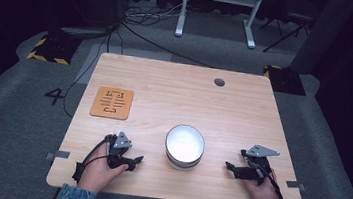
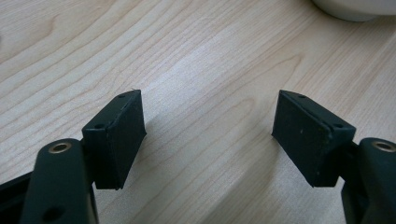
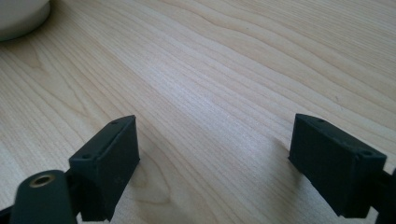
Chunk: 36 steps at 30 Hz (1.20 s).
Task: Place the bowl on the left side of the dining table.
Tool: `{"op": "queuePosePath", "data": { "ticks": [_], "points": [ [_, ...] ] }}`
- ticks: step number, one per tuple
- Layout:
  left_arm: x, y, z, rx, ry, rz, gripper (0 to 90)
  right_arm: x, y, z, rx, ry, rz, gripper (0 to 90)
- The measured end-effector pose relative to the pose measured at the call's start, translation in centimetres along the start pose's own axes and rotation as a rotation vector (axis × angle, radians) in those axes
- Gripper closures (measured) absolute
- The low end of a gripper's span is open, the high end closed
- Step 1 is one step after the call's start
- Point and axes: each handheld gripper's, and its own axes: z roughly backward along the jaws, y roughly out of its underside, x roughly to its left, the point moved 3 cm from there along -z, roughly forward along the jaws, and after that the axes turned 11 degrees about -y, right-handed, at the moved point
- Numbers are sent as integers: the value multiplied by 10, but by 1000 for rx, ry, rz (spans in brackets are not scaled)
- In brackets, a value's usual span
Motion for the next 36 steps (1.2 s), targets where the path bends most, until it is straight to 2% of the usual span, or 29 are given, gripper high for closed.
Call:
{"op": "queuePosePath", "data": {
  "ticks": [2,5,6,12,17,19,25,27,33,34,36],
  "points": [
    [0,0,0,3,1,-7,254,0,0,0,0,0,0,159],
    [0,0,0,-2,-29,-41,254,0,0,0,0,-1,0,160],
    [-2,0,-1,6,-7,-30,247,0,0,0,0,-1,0,160],
    [-2,0,-1,9,-2,-29,241,0,0,0,0,-1,0,160],
    [-2,0,0,5,-9,-28,248,0,0,0,0,-1,-1,160],
    [0,0,0,1,-27,-35,264,0,0,0,0,-1,0,160],
    [0,0,0,2,-18,-28,280,0,0,0,0,-1,0,160],
    [-1,-2,2,13,-1,-9,301,0,0,0,0,-1,0,160],
    [-5,-11,12,12,19,-15,322,0,0,0,0,-1,0,160],
    [-7,-16,19,8,37,-7,323,0,0,0,0,-1,0,159],
    [-7,-21,25,-6,37,-10,327,0,0,0,0,0,0,160]
  ]
}}
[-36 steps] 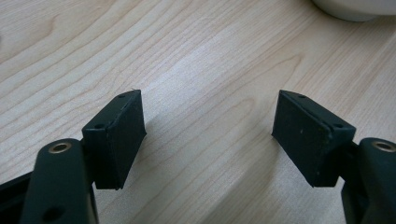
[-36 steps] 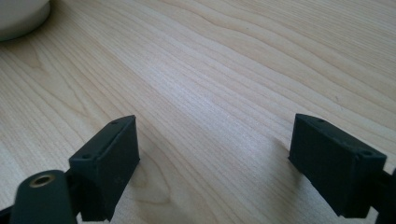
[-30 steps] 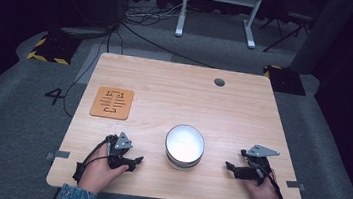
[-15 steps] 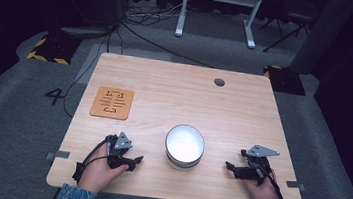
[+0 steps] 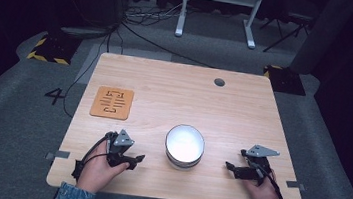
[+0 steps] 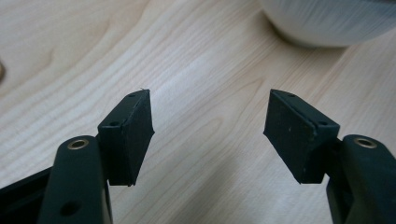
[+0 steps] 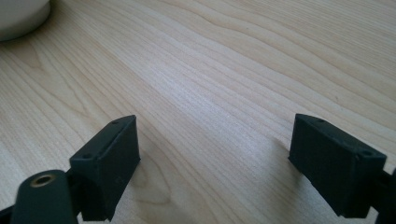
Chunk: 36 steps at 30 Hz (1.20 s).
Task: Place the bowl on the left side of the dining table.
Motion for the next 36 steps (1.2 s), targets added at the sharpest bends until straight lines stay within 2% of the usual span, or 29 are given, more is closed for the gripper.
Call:
{"op": "queuePosePath", "data": {
  "ticks": [3,4,9,10,12,13,16,21,22,24,26,27,28,29,30,31,32,34,35,36],
  "points": [
    [-1,-6,7,-11,-2,-3,329,0,0,0,0,0,-1,159],
    [-2,-9,11,-8,10,2,329,0,0,0,0,0,0,159],
    [-3,-21,26,-17,3,3,344,0,0,0,-1,2,-1,159],
    [-4,-26,31,-30,13,23,347,0,0,0,0,3,-1,159],
    [-5,-29,33,-38,17,25,348,0,0,0,0,5,-1,158],
    [-6,-32,34,-44,34,26,348,0,0,0,0,5,-1,158],
    [-8,-39,38,-61,36,26,348,1,0,0,0,8,-3,158],
    [-8,-51,42,-67,42,8,353,1,0,0,2,10,-6,158],
    [-10,-53,43,-65,56,16,354,1,0,0,2,9,-8,158],
    [-10,-62,46,-80,53,-6,356,1,0,0,2,10,-8,158],
    [-12,-65,47,-85,64,8,357,1,0,0,2,10,-8,158],
    [-11,-68,48,-90,64,-10,357,1,0,0,2,11,-8,158],
    [-14,-71,49,-94,87,17,357,1,0,0,2,11,-8,158],
    [-13,-74,49,-97,84,3,358,1,0,0,2,11,-8,158],
    [-14,-77,50,-97,88,7,360,1,0,0,2,12,-9,158],
    [-13,-79,50,-99,82,-10,360,1,0,0,2,12,-9,158],
    [-15,-83,51,-101,92,6,361,1,0,0,2,13,-9,158],
    [-17,-88,52,-102,89,6,363,1,0,0,2,13,-9,158],
    [-16,-93,52,-113,77,-20,364,1,0,0,2,13,-9,158],
    [-16,-93,52,-113,77,-20,365,1,0,0,2,13,-9,158]
  ]
}}
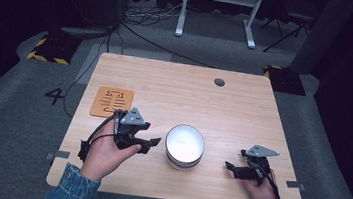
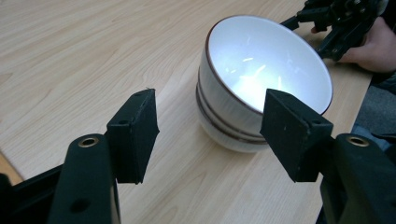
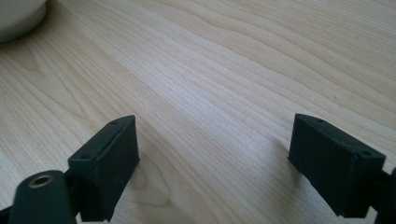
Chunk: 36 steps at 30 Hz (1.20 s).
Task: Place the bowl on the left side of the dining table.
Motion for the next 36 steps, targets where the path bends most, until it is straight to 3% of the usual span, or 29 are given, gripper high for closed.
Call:
{"op": "queuePosePath", "data": {
  "ticks": [4,8,9,21,25,29,30,33,36],
  "points": [
    [-7,-14,0,-5,15,13,370,0,0,0,-2,1,-2,158],
    [-17,-26,-6,-5,61,25,369,1,0,0,-1,1,-8,158],
    [-18,-30,-10,-1,42,-4,369,1,0,0,-1,1,-8,158],
    [-21,-45,-45,86,-13,-73,377,1,0,0,-2,1,-8,158],
    [-19,-45,-58,122,-49,-86,387,1,0,0,-1,1,-9,158],
    [-16,-41,-69,164,-60,-80,452,1,0,0,-1,1,-10,158],
    [-16,-38,-74,198,-56,-68,478,1,0,0,-1,1,-9,158],
    [-16,-37,-77,218,-48,-60,530,1,0,0,-1,1,-9,158],
    [-20,-35,-81,262,-71,-63,640,1,0,0,-1,1,-9,158]
  ]
}}
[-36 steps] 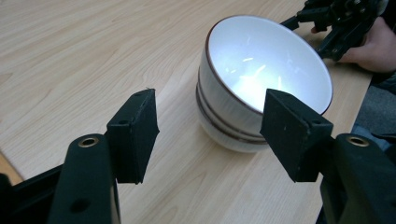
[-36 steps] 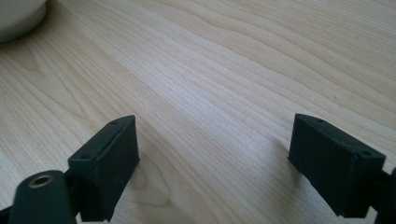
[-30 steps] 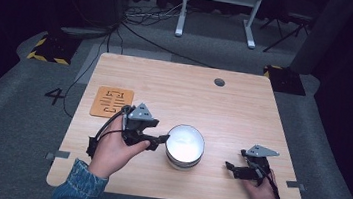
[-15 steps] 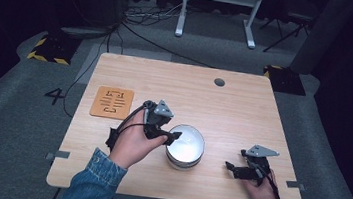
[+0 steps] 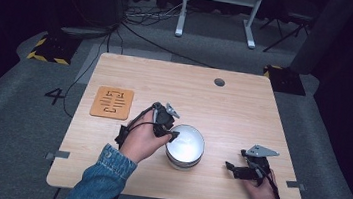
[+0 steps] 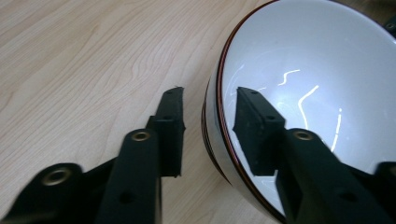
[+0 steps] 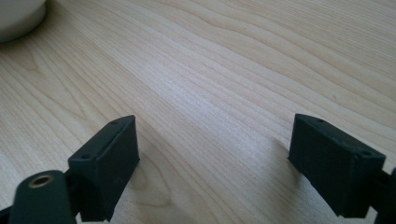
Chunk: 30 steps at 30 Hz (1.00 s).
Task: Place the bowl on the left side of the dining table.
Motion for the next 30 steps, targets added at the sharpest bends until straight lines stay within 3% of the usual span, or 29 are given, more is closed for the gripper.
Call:
{"op": "queuePosePath", "data": {
  "ticks": [1,2,5,6,11,13,18,25,27,30],
  "points": [
    [0,0,0,0,0,0,665,0,0,0,0,0,0,158],
    [-2,-2,0,-11,-30,-26,694,0,0,0,0,0,0,158],
    [-5,-3,0,0,-20,-36,788,0,0,0,0,0,0,158],
    [-6,-4,0,20,-39,-44,794,0,0,0,0,0,0,158],
    [-8,-6,-1,7,-49,-35,814,0,0,0,0,0,0,158],
    [-9,-8,0,-6,-58,-54,827,0,0,0,0,0,0,158],
    [-12,-11,3,5,-68,-56,827,0,0,0,0,0,0,158],
    [-11,-15,9,-3,-47,-53,826,0,0,0,0,0,0,158],
    [-10,-18,13,-25,-48,-43,826,0,0,0,-2,-1,-2,158],
    [-10,-22,23,-18,-36,-32,827,0,0,0,-2,-1,-3,158]
  ]
}}
